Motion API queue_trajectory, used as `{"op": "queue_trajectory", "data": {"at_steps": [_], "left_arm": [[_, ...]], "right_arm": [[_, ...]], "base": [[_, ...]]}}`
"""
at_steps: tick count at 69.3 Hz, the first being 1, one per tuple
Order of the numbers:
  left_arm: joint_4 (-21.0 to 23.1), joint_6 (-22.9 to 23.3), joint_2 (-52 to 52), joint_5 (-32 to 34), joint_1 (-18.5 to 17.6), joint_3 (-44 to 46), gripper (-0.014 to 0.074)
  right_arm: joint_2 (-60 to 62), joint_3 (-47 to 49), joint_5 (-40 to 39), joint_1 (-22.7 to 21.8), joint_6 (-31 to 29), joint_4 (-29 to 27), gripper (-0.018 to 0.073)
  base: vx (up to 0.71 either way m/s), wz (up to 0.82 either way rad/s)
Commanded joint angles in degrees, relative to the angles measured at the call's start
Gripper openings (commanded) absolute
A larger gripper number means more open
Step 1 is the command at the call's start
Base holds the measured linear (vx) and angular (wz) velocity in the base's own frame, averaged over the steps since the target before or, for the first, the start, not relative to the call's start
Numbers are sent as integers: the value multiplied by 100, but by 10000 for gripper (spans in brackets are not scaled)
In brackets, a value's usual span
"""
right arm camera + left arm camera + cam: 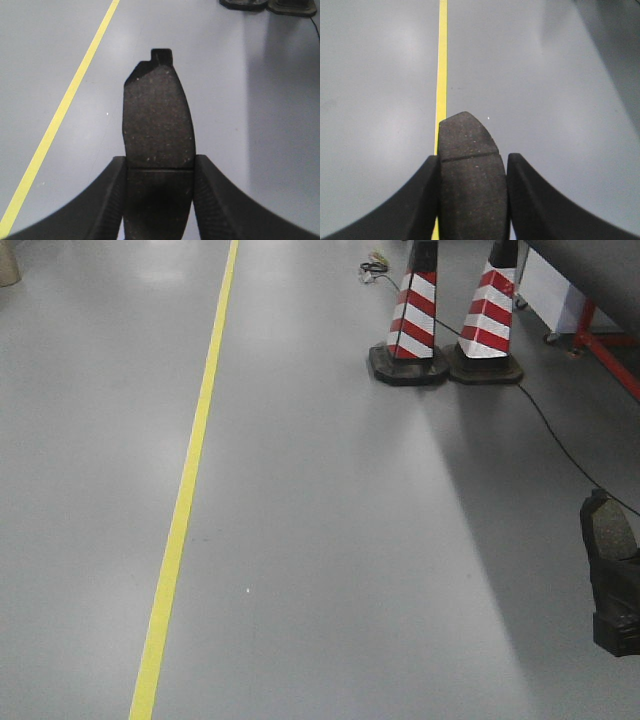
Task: Move and align brake pads A on conveyor
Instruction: 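Drive along the yellow floor line past the striped cones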
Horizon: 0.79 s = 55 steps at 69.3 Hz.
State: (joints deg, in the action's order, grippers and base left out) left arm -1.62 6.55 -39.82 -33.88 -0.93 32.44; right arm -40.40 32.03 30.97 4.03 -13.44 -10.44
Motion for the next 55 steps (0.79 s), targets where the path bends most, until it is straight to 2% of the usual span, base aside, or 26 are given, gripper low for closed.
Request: {"op": "queue_trajectory", "data": {"at_steps": [1, 55], "left_arm": [[-3, 3, 15, 467, -30, 184, 129], [-3, 3, 15, 467, -30, 184, 129]], "right_arm": [[19, 175, -462, -3, -63, -55, 83], [19, 175, -458, -3, -63, -55, 83]], "base": [[56, 9], [58, 7]]}}
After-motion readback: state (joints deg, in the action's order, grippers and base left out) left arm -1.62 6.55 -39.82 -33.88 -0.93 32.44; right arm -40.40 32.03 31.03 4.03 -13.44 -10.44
